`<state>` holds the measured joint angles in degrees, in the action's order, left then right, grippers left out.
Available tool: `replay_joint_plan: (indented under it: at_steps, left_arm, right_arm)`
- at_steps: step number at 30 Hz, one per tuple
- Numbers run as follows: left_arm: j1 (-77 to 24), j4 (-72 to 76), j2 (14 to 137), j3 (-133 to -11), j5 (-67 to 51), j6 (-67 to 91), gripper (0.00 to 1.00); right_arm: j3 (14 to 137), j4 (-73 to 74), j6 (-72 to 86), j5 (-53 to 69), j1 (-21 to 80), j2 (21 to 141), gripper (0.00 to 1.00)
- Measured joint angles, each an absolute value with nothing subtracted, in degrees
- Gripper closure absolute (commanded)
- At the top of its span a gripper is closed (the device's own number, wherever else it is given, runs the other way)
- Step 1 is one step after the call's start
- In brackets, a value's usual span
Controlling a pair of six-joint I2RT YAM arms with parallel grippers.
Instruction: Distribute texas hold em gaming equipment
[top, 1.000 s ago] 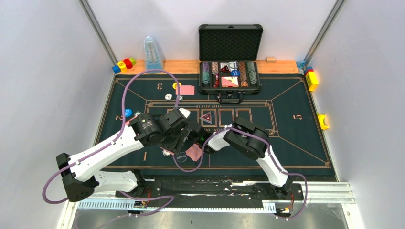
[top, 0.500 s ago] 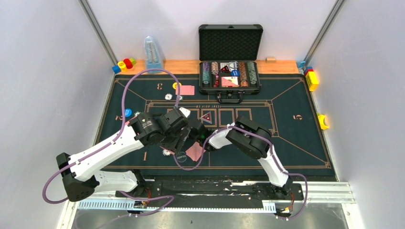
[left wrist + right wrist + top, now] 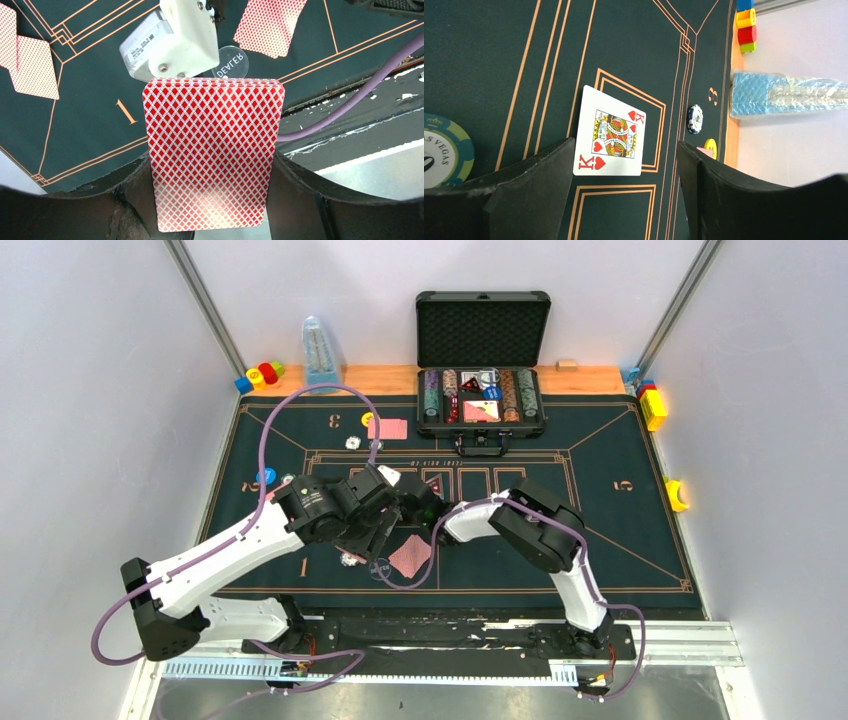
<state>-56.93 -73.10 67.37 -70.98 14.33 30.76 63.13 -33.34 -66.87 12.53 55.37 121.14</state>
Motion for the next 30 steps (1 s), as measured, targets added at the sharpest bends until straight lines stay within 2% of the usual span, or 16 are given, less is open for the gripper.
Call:
replay_joint_plan:
  at_steps: [22,30]
  left_arm:
    - [-56.93,-73.08,67.79,-71.0,14.35,30.57,1.0]
    - [-56.93,-73.08,67.79,-71.0,14.55,30.55,1.0]
  right_arm:
    - [75.55,-20.38,-55.35,20.84,50.85,125.1,0.25]
    - [75.55,-19.09,-54.57,24.93,49.84,124.88,0.24]
